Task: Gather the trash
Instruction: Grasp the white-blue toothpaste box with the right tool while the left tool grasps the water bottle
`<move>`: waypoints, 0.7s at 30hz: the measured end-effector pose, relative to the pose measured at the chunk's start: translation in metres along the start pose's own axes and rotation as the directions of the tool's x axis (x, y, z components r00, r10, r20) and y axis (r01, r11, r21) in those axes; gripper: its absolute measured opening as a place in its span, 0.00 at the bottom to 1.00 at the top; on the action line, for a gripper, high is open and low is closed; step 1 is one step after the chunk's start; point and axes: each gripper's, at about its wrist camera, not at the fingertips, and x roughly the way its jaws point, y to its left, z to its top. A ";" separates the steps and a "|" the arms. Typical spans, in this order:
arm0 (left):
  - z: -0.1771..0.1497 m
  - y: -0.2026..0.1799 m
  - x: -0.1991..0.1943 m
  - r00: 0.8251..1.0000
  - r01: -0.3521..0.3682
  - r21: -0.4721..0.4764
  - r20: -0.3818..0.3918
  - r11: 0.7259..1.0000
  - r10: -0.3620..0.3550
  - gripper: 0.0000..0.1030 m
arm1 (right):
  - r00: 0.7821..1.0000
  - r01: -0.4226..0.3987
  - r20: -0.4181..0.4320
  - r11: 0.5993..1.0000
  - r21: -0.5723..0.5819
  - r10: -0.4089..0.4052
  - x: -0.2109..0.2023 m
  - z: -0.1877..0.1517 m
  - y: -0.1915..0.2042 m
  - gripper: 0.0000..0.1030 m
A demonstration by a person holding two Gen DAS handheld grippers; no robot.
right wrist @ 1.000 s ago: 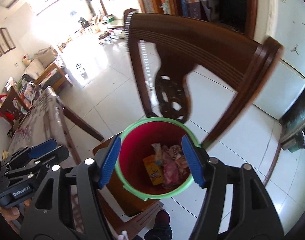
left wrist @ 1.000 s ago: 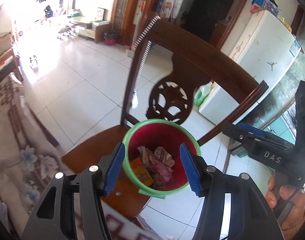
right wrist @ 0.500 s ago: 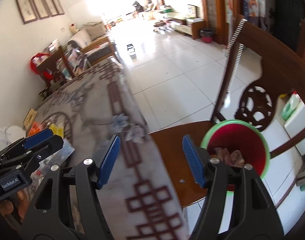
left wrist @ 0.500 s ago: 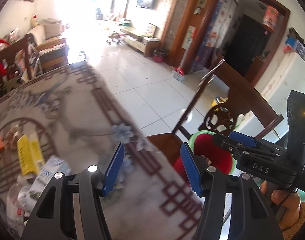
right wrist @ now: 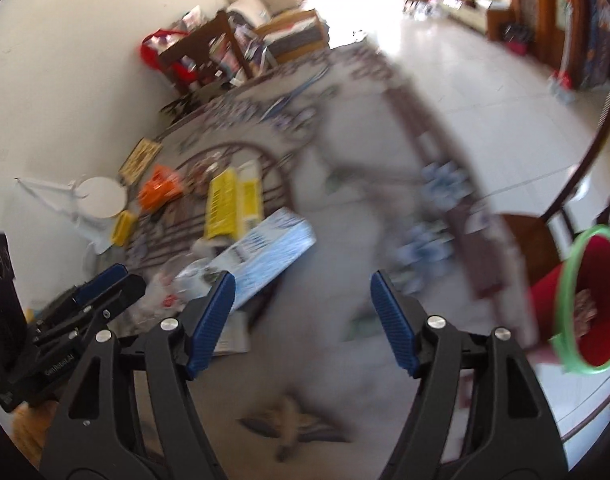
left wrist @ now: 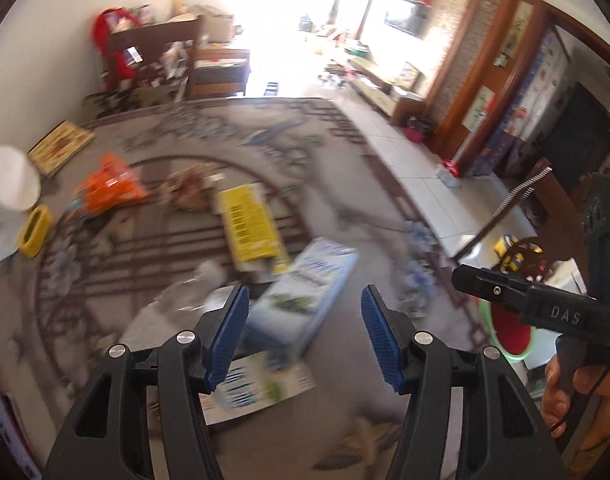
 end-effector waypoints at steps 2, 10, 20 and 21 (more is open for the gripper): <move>-0.007 0.029 -0.002 0.999 -0.038 -0.028 -0.010 0.999 0.038 0.54 | 0.997 -0.040 -0.060 0.998 0.050 0.043 0.030 0.000 0.012 0.67; -0.025 0.106 0.005 0.993 -0.109 -0.057 -0.056 0.992 0.106 0.54 | 0.965 -0.075 -0.209 0.934 0.349 0.156 0.130 -0.003 0.014 0.68; -0.026 0.118 0.061 0.980 -0.017 0.017 -0.196 1.000 0.020 0.54 | 0.954 -0.217 -0.123 0.913 0.345 0.273 0.115 0.006 0.025 0.39; -0.026 0.117 0.066 0.977 -0.018 0.027 -0.210 0.999 0.024 0.54 | 0.957 -0.221 -0.109 0.922 0.318 0.267 0.104 0.008 0.027 0.39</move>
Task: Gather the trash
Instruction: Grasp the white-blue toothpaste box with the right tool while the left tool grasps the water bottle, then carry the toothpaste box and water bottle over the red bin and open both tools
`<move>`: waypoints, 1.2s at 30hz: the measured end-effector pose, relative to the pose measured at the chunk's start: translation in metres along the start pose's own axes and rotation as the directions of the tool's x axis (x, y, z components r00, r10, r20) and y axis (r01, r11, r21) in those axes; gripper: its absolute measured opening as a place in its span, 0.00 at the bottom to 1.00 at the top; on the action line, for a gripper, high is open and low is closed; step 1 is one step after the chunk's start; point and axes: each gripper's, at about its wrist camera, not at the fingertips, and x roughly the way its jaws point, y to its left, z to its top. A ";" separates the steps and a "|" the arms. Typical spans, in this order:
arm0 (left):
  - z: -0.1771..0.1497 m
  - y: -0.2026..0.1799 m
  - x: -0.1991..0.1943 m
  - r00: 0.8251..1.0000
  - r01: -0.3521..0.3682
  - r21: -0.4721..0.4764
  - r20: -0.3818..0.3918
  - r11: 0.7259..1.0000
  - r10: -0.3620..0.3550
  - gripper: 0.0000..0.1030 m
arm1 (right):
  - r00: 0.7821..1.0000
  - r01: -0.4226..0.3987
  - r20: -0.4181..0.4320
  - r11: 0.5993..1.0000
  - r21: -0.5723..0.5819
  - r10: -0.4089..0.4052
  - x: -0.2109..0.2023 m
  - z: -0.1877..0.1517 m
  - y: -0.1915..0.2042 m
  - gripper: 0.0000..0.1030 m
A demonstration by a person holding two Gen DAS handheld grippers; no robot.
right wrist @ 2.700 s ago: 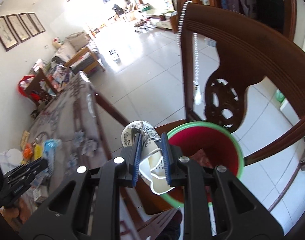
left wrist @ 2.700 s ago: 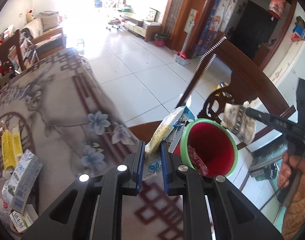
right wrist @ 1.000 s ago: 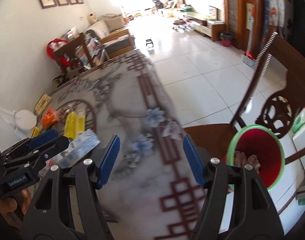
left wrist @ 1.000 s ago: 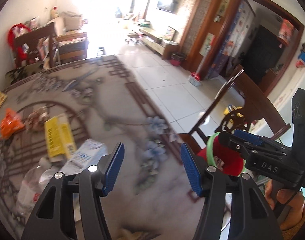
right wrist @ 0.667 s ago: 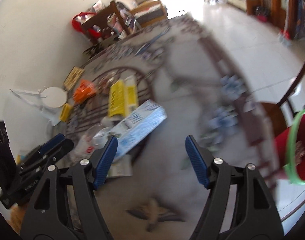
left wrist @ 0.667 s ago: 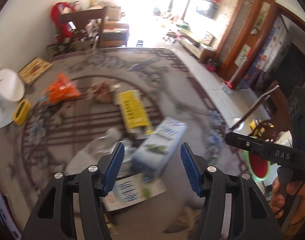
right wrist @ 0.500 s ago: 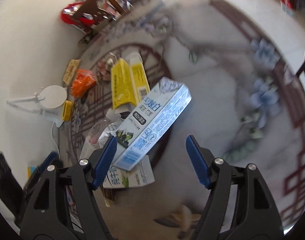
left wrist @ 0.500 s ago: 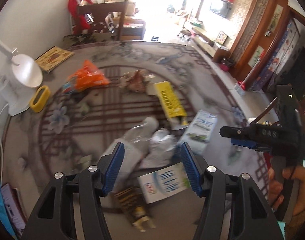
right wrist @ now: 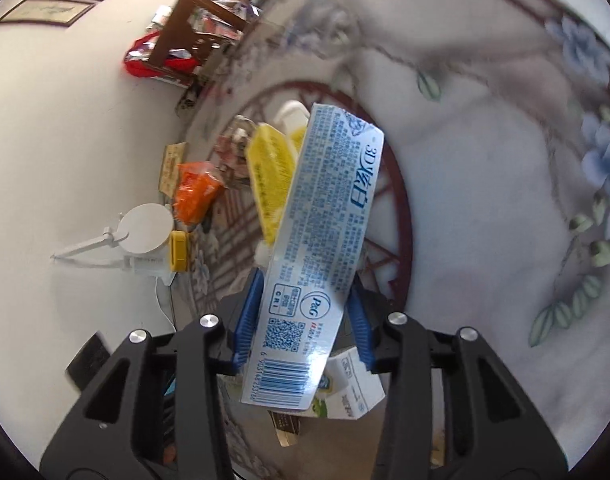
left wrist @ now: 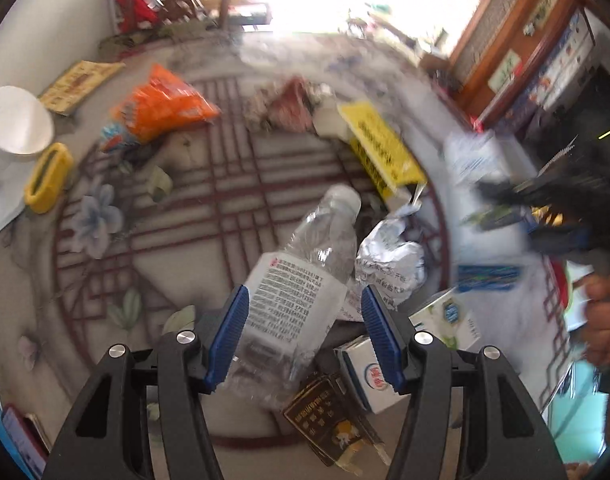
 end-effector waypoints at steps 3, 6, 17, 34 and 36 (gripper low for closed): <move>0.004 0.000 0.015 0.999 -0.017 0.019 -0.027 1.000 0.018 0.56 | 0.999 0.016 0.034 0.997 -0.081 -0.014 -0.022 -0.006 0.015 0.39; 0.008 0.001 0.023 0.999 0.000 0.002 -0.038 1.000 0.000 0.58 | 0.998 0.038 0.063 0.990 -0.138 -0.029 -0.038 -0.013 0.027 0.39; 0.012 0.004 0.026 1.000 -0.019 -0.084 -0.018 0.996 0.017 0.50 | 0.992 0.089 0.115 0.954 -0.285 -0.059 -0.055 -0.034 0.066 0.40; 0.022 -0.022 -0.098 0.953 0.003 -0.208 0.297 0.978 0.060 0.50 | 0.924 0.274 0.366 0.855 -0.439 -0.109 -0.104 -0.055 0.107 0.39; 0.024 -0.025 -0.104 0.950 0.004 -0.200 0.308 0.980 0.059 0.50 | 0.920 0.280 0.376 0.853 -0.440 -0.108 -0.108 -0.057 0.107 0.39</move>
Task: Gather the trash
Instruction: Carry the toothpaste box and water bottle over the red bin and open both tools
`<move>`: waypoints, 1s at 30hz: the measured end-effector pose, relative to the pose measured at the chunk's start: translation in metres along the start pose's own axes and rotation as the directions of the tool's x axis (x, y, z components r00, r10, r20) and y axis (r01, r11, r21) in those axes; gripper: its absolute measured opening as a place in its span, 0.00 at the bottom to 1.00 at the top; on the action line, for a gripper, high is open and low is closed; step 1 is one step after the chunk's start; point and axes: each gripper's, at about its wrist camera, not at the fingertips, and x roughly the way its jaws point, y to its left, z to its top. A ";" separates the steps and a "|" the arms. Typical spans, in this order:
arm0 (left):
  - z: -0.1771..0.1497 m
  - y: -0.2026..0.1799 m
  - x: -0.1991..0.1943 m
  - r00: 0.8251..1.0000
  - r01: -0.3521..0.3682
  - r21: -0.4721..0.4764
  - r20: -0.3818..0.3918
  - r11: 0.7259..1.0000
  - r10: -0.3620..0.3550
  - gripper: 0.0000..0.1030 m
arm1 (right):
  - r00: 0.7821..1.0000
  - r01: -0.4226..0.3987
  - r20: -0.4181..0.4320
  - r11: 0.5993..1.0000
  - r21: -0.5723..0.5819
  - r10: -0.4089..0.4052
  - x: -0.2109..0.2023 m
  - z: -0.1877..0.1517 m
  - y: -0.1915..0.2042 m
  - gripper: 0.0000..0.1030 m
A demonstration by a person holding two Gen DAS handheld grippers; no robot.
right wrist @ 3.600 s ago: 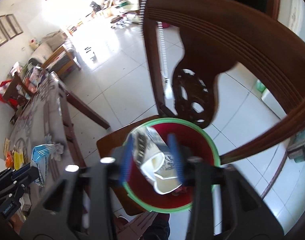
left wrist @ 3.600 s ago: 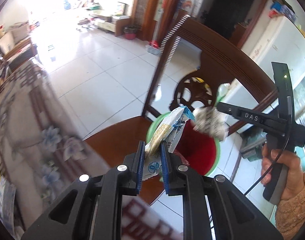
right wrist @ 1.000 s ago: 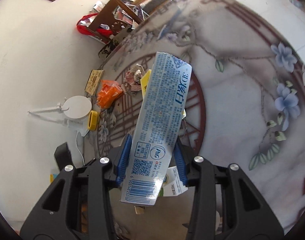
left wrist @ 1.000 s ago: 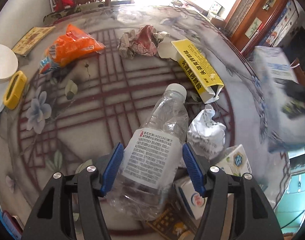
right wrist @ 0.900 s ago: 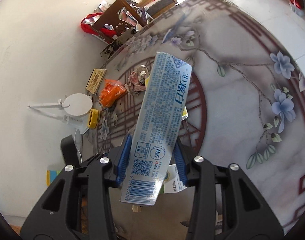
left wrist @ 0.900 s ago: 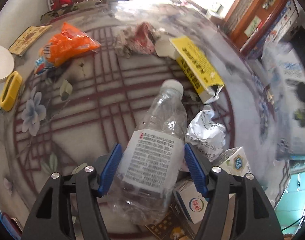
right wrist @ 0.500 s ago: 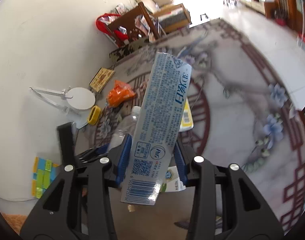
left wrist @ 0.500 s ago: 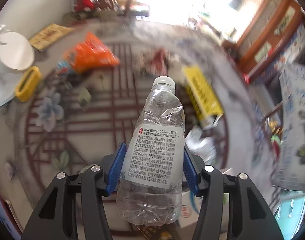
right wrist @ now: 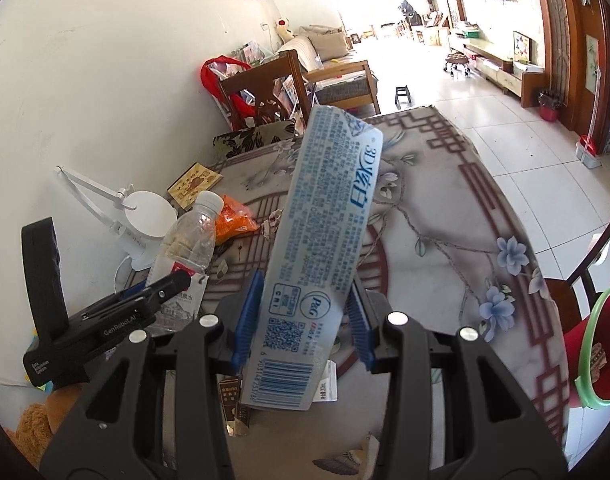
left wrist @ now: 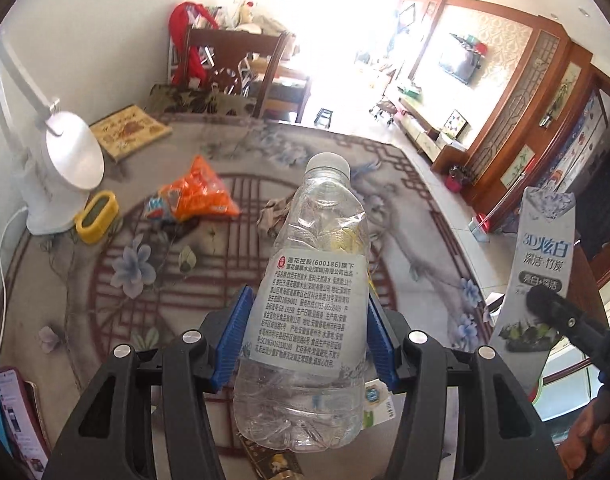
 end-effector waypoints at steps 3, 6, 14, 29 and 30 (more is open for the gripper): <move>0.001 -0.010 -0.007 1.000 0.007 0.010 0.015 1.000 -0.007 0.50 | 1.000 0.015 0.016 1.000 -0.004 -0.015 -0.009 0.000 -0.003 0.39; 0.001 -0.021 -0.010 1.000 0.014 0.026 0.025 1.000 -0.015 0.50 | 0.999 0.024 0.030 1.000 0.003 -0.024 -0.018 -0.001 -0.009 0.40; 0.000 -0.059 -0.019 0.998 0.047 0.079 0.045 0.996 -0.051 0.50 | 0.996 0.048 0.071 0.999 0.021 -0.050 -0.047 -0.001 -0.031 0.39; -0.014 -0.145 -0.014 0.994 0.098 0.181 0.024 0.979 -0.104 0.50 | 0.988 0.082 0.122 0.990 0.112 -0.096 -0.093 -0.006 -0.098 0.39; -0.014 -0.151 -0.014 0.994 0.100 0.186 0.023 0.977 -0.106 0.50 | 0.987 0.083 0.124 0.990 0.118 -0.097 -0.096 -0.006 -0.105 0.39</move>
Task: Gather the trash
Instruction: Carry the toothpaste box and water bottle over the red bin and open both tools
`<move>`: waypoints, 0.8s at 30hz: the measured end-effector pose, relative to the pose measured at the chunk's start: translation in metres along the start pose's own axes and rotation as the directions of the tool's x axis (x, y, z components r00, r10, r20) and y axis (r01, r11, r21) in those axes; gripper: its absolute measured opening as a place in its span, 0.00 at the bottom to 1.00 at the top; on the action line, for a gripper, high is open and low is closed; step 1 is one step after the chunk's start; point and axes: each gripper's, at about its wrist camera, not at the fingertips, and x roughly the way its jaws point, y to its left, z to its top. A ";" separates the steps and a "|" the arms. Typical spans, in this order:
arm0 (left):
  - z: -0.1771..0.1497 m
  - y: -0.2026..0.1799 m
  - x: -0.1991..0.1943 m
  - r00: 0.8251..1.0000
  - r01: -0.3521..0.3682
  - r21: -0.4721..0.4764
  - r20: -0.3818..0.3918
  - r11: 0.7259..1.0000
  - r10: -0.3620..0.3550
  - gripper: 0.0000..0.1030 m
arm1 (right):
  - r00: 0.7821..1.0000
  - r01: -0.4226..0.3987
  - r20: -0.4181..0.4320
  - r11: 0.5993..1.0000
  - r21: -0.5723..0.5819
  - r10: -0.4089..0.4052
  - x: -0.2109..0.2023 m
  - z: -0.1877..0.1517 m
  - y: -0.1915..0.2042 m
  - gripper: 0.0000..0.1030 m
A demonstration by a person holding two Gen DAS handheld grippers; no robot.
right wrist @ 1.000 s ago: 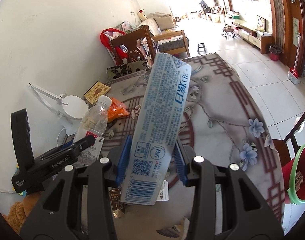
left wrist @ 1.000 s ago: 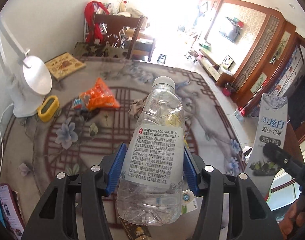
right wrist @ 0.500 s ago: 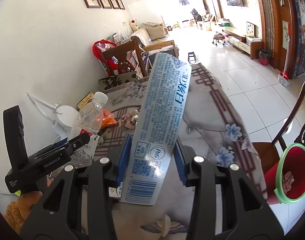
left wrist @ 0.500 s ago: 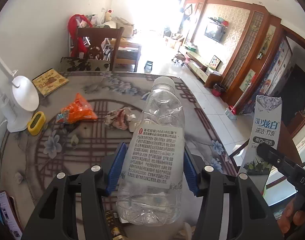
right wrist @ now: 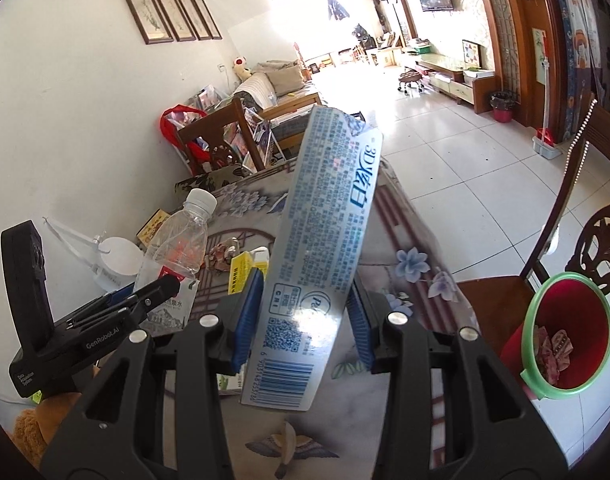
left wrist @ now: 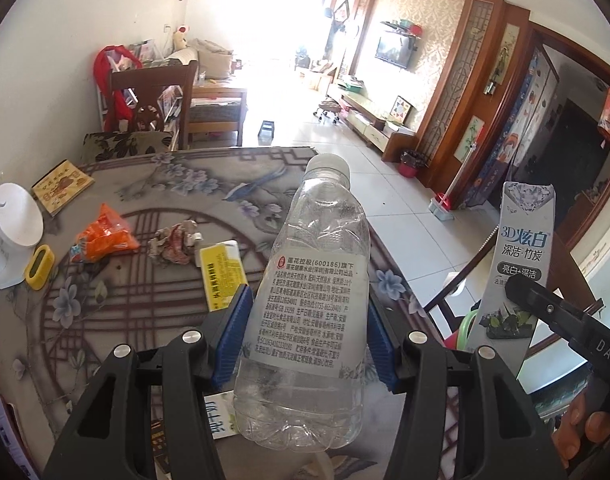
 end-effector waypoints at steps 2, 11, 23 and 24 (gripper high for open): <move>0.000 -0.013 0.003 1.000 0.006 0.013 -0.002 1.000 -0.006 0.50 | 1.000 0.004 0.005 1.000 0.013 -0.004 -0.004 0.002 -0.011 0.39; 0.002 -0.068 0.022 0.998 0.054 0.070 -0.022 0.996 -0.053 0.50 | 0.998 0.046 0.032 0.997 0.066 -0.048 -0.029 0.004 -0.062 0.39; -0.004 -0.171 0.061 0.982 0.178 0.168 -0.097 0.970 -0.164 0.50 | 0.972 0.228 -0.004 0.948 0.224 -0.233 -0.057 -0.012 -0.196 0.39; -0.006 -0.180 0.065 0.978 0.195 0.176 -0.108 0.965 -0.178 0.50 | 0.965 0.257 -0.018 0.937 0.237 -0.261 -0.058 -0.015 -0.211 0.39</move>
